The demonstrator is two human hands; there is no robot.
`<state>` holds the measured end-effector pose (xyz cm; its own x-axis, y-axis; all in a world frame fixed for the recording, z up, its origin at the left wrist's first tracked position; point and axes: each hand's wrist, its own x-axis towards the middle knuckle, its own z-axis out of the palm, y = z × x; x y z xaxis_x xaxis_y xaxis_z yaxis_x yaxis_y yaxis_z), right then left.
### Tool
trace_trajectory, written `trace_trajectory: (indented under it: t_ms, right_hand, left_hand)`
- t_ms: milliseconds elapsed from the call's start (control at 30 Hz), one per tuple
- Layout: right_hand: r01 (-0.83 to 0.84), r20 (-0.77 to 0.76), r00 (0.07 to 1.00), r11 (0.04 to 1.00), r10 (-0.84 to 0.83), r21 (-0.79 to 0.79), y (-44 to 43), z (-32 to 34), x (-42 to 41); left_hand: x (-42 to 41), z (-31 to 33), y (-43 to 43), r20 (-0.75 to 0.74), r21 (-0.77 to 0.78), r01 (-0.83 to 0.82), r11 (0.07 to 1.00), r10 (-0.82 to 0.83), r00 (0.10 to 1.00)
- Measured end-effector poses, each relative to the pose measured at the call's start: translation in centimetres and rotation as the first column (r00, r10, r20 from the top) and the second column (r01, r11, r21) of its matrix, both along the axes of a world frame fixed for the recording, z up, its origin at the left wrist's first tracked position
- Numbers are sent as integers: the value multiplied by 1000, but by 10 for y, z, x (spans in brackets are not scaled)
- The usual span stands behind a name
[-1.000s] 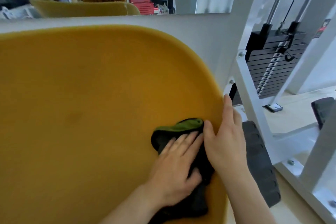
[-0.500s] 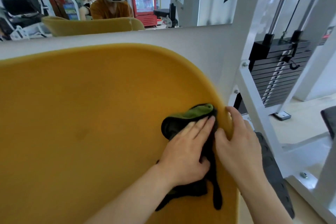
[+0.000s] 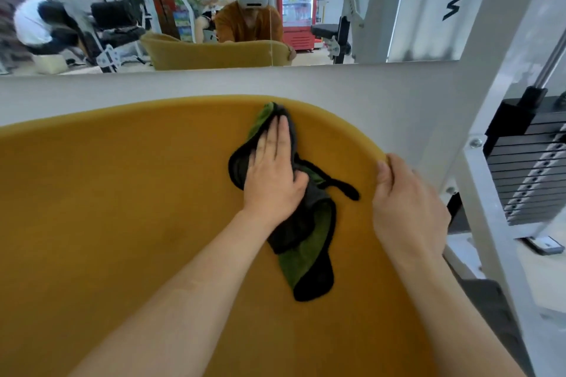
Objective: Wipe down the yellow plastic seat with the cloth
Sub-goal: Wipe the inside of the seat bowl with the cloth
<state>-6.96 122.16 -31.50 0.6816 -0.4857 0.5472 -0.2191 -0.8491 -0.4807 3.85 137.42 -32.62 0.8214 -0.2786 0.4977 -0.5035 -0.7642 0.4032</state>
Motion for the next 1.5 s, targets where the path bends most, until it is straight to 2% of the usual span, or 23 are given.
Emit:
trace_trajectory:
  t_ms: [67,133,200,267,333,367,433,500,600,700,800,867,1000,1067,1167,1300,1367,1400,1433,1467,1500]
  right_hand:
    - [54,-47,997,999,-54,-2,9,1,0]
    - [46,-104,994,998,-42,40,11,9,-3]
    - [-27,-118,993,999,24,-28,8,28,5]
    - [-211,-126,973,969,195,-126,16,52,33]
    - [-371,-240,916,907,322,-199,35,69,71]
    - [-378,-283,911,884,301,-276,47,68,85]
    - [-291,-268,945,852,186,-434,57,59,98]
    - [-219,-212,969,832,125,-510,55,48,98]
    - [-179,-158,981,815,108,-552,51,43,100]
    - [-157,-140,986,806,93,-570,56,41,102]
    - [-128,-98,991,818,88,-560,58,39,102]
    - [-122,-100,992,837,81,-534,58,42,101]
    - [-143,-113,989,846,98,-515,60,45,99]
    - [-138,-100,990,858,101,-494,62,46,99]
    - [-107,-80,994,882,79,-458,66,47,98]
    - [-105,-124,991,890,55,-445,67,42,100]
    - [-117,-163,985,891,49,-439,70,46,93]
    - [-144,-186,980,900,72,-411,76,43,89]
    - [-219,-224,963,913,147,-345,86,36,81]
    - [-354,-270,918,908,291,-223,102,24,71]
    - [-526,-302,817,849,491,-44,123,8,59]
  left_hand:
    - [-21,-12,-13,-5,20,82,996,-82,997]
    - [-44,-29,-16,-3,123,215,969,-217,976]
    - [-52,-42,0,-34,185,281,942,-280,959]
    - [-53,-48,14,-64,187,299,936,-292,954]
    - [-51,-49,21,-107,167,264,950,-249,963]
    - [-48,-50,24,-123,169,211,963,-192,974]
    - [-43,-53,37,-148,187,40,982,-12,989]
    - [-37,-62,56,-183,203,-105,974,143,973]
    - [-29,-67,66,-250,154,-102,983,138,958]
    - [-5,-40,51,-121,198,-37,979,62,991]
    - [18,-2,42,62,391,14,920,-41,997]
    - [25,5,64,166,453,-55,890,-24,986]
    - [19,-20,169,234,330,-339,881,271,934]
    - [9,-36,203,255,234,-354,906,294,921]
    - [8,-35,179,83,60,-317,947,311,947]
    - [-4,-36,95,-188,64,-128,990,138,972]
    - [-6,-35,92,-382,31,-38,999,47,923]
    - [-6,-30,102,-489,-42,-16,999,-7,872]
    - [-7,-23,116,-572,-147,-25,989,-64,818]
    - [-9,-17,131,-623,-251,-66,966,-109,774]
    - [-12,-11,145,-645,-338,-106,935,-148,750]
